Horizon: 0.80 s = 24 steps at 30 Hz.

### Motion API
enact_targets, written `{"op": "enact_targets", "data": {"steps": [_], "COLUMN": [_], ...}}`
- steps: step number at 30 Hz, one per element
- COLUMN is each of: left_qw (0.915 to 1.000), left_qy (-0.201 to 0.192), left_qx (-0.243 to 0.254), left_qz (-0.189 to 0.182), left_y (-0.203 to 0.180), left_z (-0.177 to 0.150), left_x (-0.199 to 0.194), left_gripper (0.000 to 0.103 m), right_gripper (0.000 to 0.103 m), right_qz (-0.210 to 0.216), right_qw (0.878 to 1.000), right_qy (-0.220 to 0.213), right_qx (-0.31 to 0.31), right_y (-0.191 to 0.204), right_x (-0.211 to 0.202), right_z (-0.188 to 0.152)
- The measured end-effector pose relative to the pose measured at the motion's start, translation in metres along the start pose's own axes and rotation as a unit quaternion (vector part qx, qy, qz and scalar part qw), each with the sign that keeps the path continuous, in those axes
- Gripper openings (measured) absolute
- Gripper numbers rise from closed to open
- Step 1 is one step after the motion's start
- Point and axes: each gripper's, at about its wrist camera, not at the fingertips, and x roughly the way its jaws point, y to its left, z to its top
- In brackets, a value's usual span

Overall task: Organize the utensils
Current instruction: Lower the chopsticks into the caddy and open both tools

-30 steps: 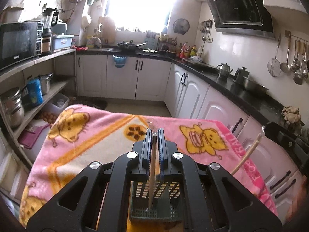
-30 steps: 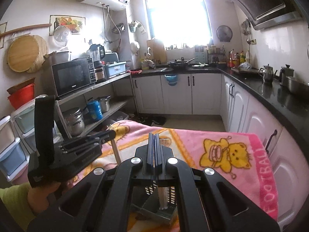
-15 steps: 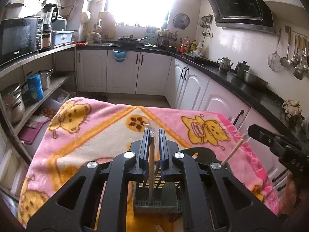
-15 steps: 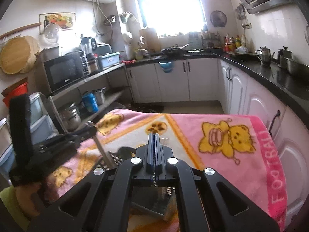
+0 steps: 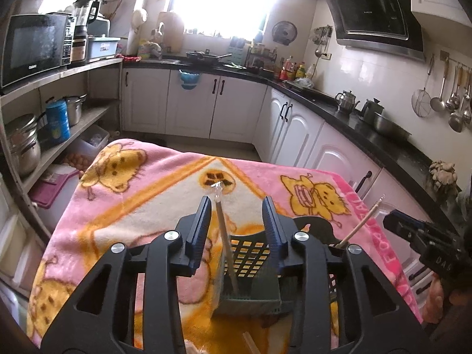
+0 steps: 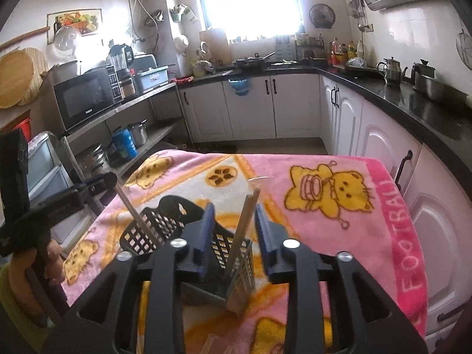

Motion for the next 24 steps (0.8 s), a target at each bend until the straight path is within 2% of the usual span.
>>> {"op": "enact_targets", "data": {"steps": [6,8,15,19,22,24], "left_qw": [1.0000,1.0000,0.9999,0.9999,0.9999,0.9998], "left_qy": [0.004,0.006,0.016,0.016,0.016,0.015], "left_qx": [-0.004,-0.001,0.002,0.001,-0.004,-0.005], "left_qz": [-0.002,-0.002,-0.004,0.006,0.006,0.008], "left_y": [0.004,0.004,0.005,0.009,0.012,0.014], "left_z": [-0.003,-0.006,-0.019,-0.027,-0.033,-0.037], "left_x": [-0.007,-0.009,-0.018,-0.028,-0.036,-0.040], "left_gripper": [0.041,0.046,0.057,0.074,0.077,0.084], "right_gripper": [0.046,0.047,0.052,0.053,0.054,0.054], "right_qz": [-0.008,-0.010,-0.018,-0.021,-0.021,-0.021], "right_qw": [1.000,1.000,1.000,1.000,1.000,1.000], "right_qy": [0.005,0.005,0.010,0.012,0.013,0.014], "right_qx": [0.002,0.001,-0.005,-0.009,-0.014,-0.018], "right_y": [-0.002,-0.003,-0.001,0.000,0.003,0.006], "right_x": [-0.007,-0.009,-0.022,-0.029,-0.035,-0.038], "right_z": [-0.007,-0.009,-0.024,-0.033,-0.043,-0.048]}}
